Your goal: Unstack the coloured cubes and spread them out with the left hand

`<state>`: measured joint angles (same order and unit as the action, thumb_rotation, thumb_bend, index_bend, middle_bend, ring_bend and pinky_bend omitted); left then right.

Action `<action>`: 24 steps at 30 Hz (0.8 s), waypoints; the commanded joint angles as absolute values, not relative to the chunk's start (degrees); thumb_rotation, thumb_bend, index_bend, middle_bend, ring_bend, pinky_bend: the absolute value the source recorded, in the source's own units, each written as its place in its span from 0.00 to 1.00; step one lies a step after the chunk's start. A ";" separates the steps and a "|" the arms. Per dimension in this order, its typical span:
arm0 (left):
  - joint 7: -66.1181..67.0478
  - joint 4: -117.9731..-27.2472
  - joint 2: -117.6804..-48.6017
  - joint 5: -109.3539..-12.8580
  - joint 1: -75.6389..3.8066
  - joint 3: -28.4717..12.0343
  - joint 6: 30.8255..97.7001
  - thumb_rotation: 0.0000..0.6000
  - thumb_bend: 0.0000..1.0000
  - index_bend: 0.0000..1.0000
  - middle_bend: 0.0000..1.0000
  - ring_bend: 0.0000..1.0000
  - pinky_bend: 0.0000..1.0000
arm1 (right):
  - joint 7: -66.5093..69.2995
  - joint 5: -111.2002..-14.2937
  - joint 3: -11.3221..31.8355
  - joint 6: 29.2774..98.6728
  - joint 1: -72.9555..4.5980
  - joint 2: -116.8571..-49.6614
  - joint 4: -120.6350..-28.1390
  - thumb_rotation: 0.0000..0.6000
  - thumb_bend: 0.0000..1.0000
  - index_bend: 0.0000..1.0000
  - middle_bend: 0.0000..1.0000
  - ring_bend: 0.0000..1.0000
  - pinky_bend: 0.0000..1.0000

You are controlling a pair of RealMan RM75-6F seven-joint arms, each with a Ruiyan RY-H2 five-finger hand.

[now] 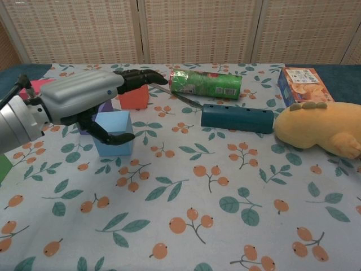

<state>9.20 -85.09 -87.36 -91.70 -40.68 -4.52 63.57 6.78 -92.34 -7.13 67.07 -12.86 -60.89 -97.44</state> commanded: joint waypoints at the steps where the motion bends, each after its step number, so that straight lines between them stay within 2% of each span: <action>1: 13.11 -87.05 -87.29 -93.58 -40.85 -4.37 65.90 1.00 0.34 0.00 0.00 0.00 0.11 | 7.14 -92.46 -7.13 67.31 -12.82 -60.66 -97.49 1.00 0.25 0.00 0.00 0.00 0.00; 5: 13.44 -86.32 -85.18 -88.91 -39.30 -5.42 65.37 1.00 0.34 0.00 0.00 0.00 0.11 | 7.89 -92.85 -7.17 67.75 -12.76 -60.35 -97.46 1.00 0.25 0.00 0.00 0.00 0.00; 11: 12.15 -83.49 -81.37 -81.90 -37.30 -4.76 61.46 1.00 0.34 0.00 0.02 0.00 0.11 | 7.94 -93.09 -7.46 67.03 -13.05 -60.49 -97.38 1.00 0.25 0.00 0.00 0.00 0.00; 18: 10.64 -75.24 -81.17 -76.20 -36.75 -6.79 59.36 1.00 0.36 0.00 0.03 0.00 0.11 | 7.35 -93.47 -7.67 67.67 -12.69 -60.55 -97.78 1.00 0.25 0.00 0.00 0.00 0.00; 24: 6.51 -70.34 -82.81 -74.05 -37.80 -7.33 54.99 1.00 0.36 0.00 0.02 0.00 0.11 | 6.75 -93.08 -7.63 67.08 -12.85 -61.00 -97.63 1.00 0.25 0.00 0.00 0.00 0.00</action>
<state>7.77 -71.42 -82.09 -74.70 -37.31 -7.01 56.28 6.81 -93.12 -7.62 67.14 -12.81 -60.94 -97.66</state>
